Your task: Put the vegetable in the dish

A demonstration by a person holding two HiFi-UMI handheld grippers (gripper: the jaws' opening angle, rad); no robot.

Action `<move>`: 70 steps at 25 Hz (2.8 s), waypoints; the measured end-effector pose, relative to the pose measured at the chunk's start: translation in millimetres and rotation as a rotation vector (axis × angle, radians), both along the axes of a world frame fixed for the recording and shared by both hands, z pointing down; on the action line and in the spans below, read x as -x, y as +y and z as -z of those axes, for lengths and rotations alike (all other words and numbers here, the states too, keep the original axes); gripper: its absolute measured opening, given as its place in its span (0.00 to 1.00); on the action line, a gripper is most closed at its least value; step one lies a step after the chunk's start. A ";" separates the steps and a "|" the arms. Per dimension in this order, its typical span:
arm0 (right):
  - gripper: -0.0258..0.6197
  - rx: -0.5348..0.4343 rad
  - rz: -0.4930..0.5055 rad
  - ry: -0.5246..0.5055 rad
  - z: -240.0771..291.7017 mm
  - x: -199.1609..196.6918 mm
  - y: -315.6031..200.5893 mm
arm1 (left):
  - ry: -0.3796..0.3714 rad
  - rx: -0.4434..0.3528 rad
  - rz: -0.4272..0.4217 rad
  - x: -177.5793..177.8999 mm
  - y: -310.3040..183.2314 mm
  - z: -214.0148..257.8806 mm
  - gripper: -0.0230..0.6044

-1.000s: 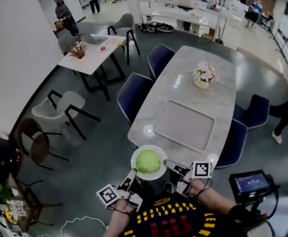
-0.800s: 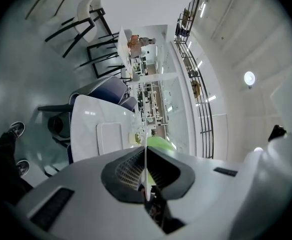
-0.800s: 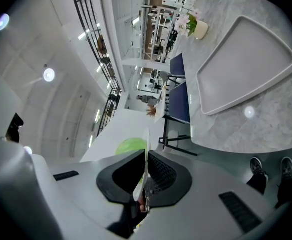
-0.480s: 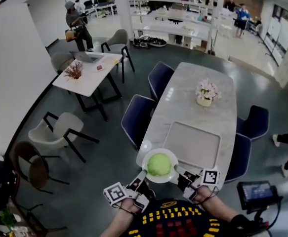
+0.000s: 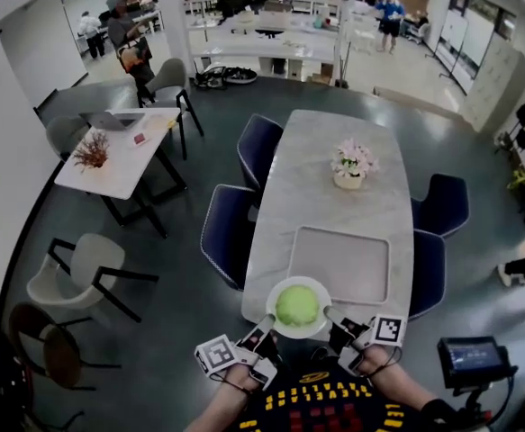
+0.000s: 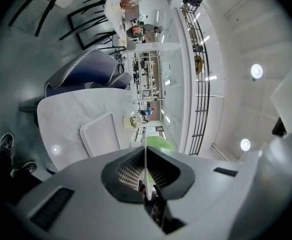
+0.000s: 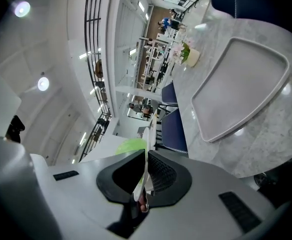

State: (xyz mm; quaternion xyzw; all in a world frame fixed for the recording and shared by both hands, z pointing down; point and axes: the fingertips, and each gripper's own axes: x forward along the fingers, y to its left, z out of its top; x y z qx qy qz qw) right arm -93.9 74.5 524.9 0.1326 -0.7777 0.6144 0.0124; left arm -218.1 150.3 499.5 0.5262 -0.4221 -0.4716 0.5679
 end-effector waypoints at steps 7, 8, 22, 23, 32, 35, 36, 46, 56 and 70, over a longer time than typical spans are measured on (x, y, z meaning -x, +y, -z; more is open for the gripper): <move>0.07 0.024 -0.106 -0.009 -6.5 -22.2 -25.6 | -0.213 0.081 -0.150 -4.6 -32.6 -25.9 0.06; 0.07 0.027 -0.120 -0.009 -8.2 -25.8 -30.9 | -0.216 0.080 -0.157 -7.2 -39.1 -25.2 0.06; 0.07 -0.065 -0.131 -0.070 -5.1 -66.5 -131.3 | -0.249 0.041 -0.174 -52.7 -142.6 -18.1 0.06; 0.07 -0.072 -0.132 -0.071 -5.4 -70.8 -138.4 | -0.253 0.040 -0.175 -57.3 -149.7 -19.5 0.06; 0.07 -0.081 -0.136 -0.109 -12.9 -83.0 -161.5 | -0.262 0.025 -0.195 -72.3 -176.4 -24.2 0.06; 0.07 -0.104 -0.152 -0.111 -18.8 -89.1 -171.7 | -0.262 0.038 -0.226 -77.5 -187.5 -32.5 0.06; 0.07 -0.094 -0.167 -0.114 -21.1 -90.5 -174.2 | -0.265 0.037 -0.240 -78.4 -192.1 -35.2 0.06; 0.07 -0.104 -0.293 -0.082 -33.3 -99.0 -183.4 | -0.290 -0.004 -0.367 -77.7 -220.3 -46.1 0.06; 0.07 -0.099 -0.332 -0.067 -54.6 -99.9 -188.4 | -0.351 0.056 -0.445 -72.0 -228.5 -73.8 0.06; 0.07 -0.107 -0.338 -0.078 -95.3 -94.5 -203.7 | -0.321 0.011 -0.509 -75.5 -250.6 -108.3 0.06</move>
